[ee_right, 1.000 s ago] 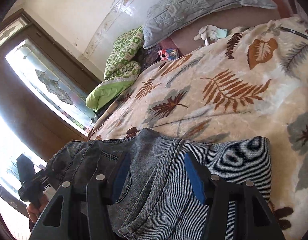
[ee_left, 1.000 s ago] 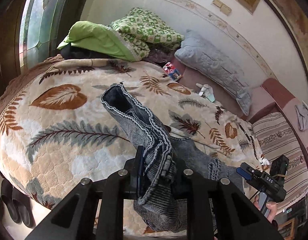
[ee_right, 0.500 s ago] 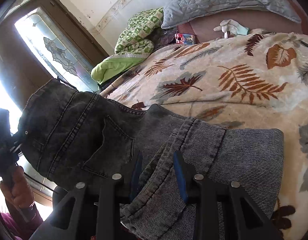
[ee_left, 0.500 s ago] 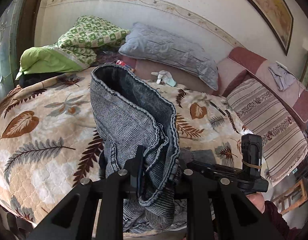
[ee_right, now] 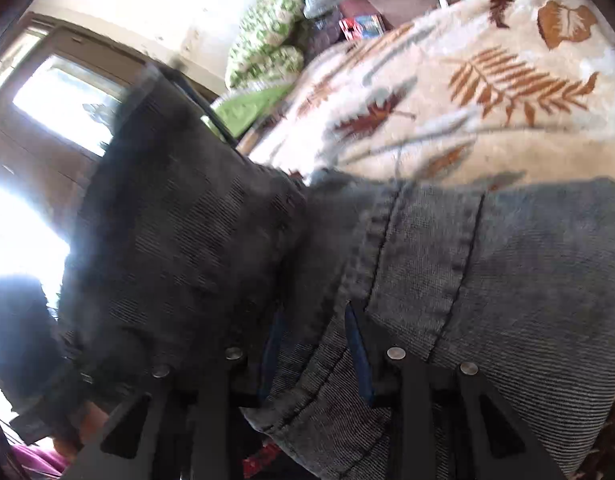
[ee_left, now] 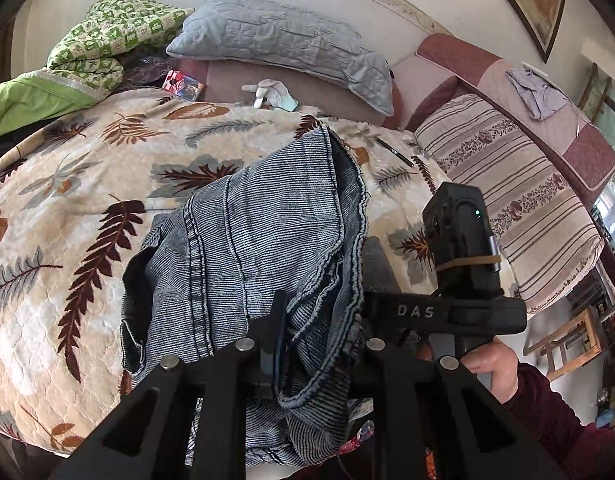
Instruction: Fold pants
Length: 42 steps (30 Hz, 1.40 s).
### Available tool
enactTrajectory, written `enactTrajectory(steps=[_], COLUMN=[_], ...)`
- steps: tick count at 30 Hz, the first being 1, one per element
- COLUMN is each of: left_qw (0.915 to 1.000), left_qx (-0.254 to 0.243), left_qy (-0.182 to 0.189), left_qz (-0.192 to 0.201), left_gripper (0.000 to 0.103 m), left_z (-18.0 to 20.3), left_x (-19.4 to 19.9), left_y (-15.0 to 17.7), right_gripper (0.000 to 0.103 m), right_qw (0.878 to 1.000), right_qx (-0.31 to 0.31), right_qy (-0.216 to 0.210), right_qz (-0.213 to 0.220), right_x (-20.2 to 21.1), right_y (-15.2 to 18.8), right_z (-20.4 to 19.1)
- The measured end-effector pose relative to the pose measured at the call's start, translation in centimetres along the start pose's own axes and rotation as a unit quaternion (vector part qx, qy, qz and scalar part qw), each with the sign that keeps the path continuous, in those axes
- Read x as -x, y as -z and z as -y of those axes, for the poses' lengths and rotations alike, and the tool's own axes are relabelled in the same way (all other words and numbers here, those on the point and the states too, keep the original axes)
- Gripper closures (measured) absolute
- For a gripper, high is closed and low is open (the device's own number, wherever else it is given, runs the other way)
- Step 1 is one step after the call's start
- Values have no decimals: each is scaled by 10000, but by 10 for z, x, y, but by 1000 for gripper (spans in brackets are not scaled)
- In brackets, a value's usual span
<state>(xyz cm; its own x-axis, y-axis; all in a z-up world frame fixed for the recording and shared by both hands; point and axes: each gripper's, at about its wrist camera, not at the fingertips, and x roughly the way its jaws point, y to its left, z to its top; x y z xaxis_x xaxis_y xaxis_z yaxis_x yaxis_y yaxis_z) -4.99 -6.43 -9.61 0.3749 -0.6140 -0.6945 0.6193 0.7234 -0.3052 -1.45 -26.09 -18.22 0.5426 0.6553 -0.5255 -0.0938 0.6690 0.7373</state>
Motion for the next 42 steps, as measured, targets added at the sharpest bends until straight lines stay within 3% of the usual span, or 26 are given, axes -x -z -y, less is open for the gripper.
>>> enactTrajectory(steps=[7,17,21,27,29,30,33,36,38,42], left_qw=[9995,9942,9905,9866,9863,9861,9863,9858,9883,9953], left_qx=[-261,-807,-951,-771,-1038,-1155,-1373,-1444,-1392,-922], left_qy=[66,653,784,770,703,697,836,847,463,-203], left_qz=[-147,-287,-612,-1218,-1076,-971,-375,157,408,233], left_gripper=[82,82,81,77,69,57,37,28,25,25], left_z=[23,88,109,104,110,114,113,104,88,37], left_x=[-12,-40,-69,-100,-88,-80,-43,-15,-11,-36], left_y=[3,-14,-12,2,1,-1,-12,-26,-36,-49], right_gripper=[69,69,69,69,69,69,69,69,69,69], right_qw=[9974,9911,9882,9852,9790,9752,9632,9557,9549,9643], right_qx=[53,-135,-439,-1196,-1385,-1454,-1435,-1237,-1012,-548], right_qy=[-335,-307,-103,674,804,848,1024,879,852,798], right_qz=[636,1289,1467,1022,1258,1434,2027,2524,2659,2467], right_x=[37,105,135,140,153,162,186,202,201,179], right_y=[-3,1,11,20,20,19,19,17,11,5], right_z=[1,23,48,91,100,102,98,84,69,43])
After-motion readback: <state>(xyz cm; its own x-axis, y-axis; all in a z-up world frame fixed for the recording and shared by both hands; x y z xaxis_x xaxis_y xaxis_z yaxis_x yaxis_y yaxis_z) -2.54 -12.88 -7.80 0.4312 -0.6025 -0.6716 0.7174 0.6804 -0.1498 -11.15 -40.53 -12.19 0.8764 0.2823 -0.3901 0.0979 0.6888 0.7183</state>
